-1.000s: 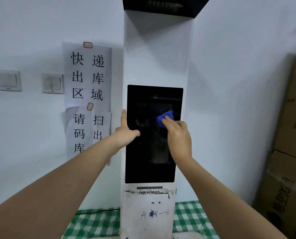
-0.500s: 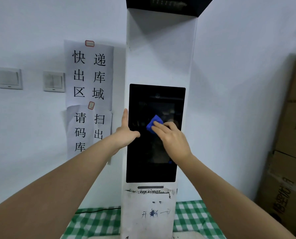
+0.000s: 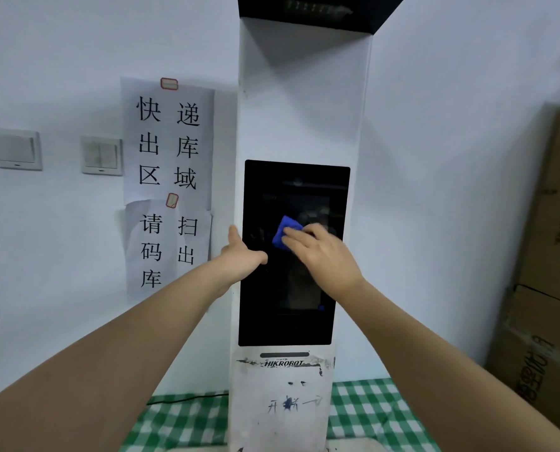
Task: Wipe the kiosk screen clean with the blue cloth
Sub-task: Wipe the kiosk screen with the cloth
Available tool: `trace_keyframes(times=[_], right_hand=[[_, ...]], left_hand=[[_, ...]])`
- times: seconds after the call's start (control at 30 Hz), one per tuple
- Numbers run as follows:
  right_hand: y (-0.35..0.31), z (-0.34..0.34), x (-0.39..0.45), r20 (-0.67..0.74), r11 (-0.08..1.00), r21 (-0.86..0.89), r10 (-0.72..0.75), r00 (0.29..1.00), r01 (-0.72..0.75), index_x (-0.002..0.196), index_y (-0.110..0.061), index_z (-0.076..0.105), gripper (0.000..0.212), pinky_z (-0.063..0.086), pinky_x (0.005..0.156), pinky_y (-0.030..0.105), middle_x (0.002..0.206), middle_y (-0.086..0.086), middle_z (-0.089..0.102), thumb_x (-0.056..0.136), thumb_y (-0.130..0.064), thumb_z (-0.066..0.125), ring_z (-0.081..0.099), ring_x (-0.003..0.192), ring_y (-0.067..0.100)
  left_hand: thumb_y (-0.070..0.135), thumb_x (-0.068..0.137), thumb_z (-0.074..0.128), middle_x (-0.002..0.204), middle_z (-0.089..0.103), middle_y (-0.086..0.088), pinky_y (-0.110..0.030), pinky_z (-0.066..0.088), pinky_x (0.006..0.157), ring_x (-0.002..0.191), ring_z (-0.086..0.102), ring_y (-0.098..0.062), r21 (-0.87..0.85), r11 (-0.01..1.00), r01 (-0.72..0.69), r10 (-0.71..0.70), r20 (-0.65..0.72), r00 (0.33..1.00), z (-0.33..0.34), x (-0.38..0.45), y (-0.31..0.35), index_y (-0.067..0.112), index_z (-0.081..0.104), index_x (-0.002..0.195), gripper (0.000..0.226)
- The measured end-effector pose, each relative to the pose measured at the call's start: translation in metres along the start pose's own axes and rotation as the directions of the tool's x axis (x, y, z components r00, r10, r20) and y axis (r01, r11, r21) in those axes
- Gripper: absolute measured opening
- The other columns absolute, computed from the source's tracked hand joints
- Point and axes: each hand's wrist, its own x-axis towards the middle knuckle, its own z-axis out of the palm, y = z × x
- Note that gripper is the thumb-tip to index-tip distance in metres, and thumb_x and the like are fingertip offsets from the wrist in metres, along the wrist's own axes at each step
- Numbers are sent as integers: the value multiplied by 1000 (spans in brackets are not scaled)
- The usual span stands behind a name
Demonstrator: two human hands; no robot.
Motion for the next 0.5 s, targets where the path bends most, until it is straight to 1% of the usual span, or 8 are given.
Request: trace_keyframes(times=[0.03,0.1,0.13,0.2,0.3,0.4,0.43,0.5], right_hand=[[7,-2,3,-41,997,9,83,996,-83,106,-3,71,47,54,53,32,111,7,69,62,12,69,63,82,31],[11,-3,9,-126,943,93,330,935,-320,109,-3,69,55,52,49,30,110,5,69,59,18,71,62,84,32],[5,-1,11,-147,919,121,390,909,-375,111,-3,69,58,51,50,29,111,6,69,58,19,72,62,85,32],[-10,6,10,-135,927,124,368,920,-353,111,-2,69,57,51,52,29,113,7,68,57,18,74,61,84,32],[-22,9,4,-13,983,89,163,987,-161,108,-2,70,61,52,50,30,114,8,68,50,13,81,63,85,32],[-8,-1,7,36,1000,24,5,999,-6,106,-2,71,61,55,56,32,111,9,69,49,13,81,63,83,31],[-2,-3,10,11,1000,11,30,999,-30,105,-2,71,59,55,56,32,110,9,69,49,14,80,63,83,32],[1,-3,17,-75,978,42,209,975,-206,105,-2,71,58,51,52,29,110,7,70,51,17,78,63,82,32]], left_hand=[[23,91,52,156,23,-12,-42,35,112,135,38,-34,8,1000,4,-4,3,1000,-1,0,0,26,-15,152,90],[23,92,50,156,24,-13,-44,34,112,135,39,-37,17,1000,3,-3,12,1000,-4,-1,0,27,-15,152,88],[23,93,49,156,25,-13,-44,34,111,135,39,-37,21,1000,0,0,14,1000,-5,-2,-1,27,-15,152,88],[21,93,49,156,26,-12,-42,35,110,133,41,-34,17,1000,-7,7,16,1000,-5,-2,-2,27,-15,152,87],[20,92,50,155,28,-10,-39,37,110,132,41,-30,4,1000,-14,14,15,1000,-4,-1,-2,27,-15,152,89],[20,92,51,154,30,-10,-40,37,110,131,40,-29,-1,1000,-11,11,15,1000,-5,1,-3,27,-14,152,88],[20,93,50,154,28,-10,-41,36,111,133,40,-30,-1,1000,-14,14,11,1000,-6,1,-3,26,-13,153,87],[21,92,50,156,25,-9,-42,34,112,136,36,-31,-14,1000,-19,19,6,1000,-7,1,-3,26,-10,153,86]])
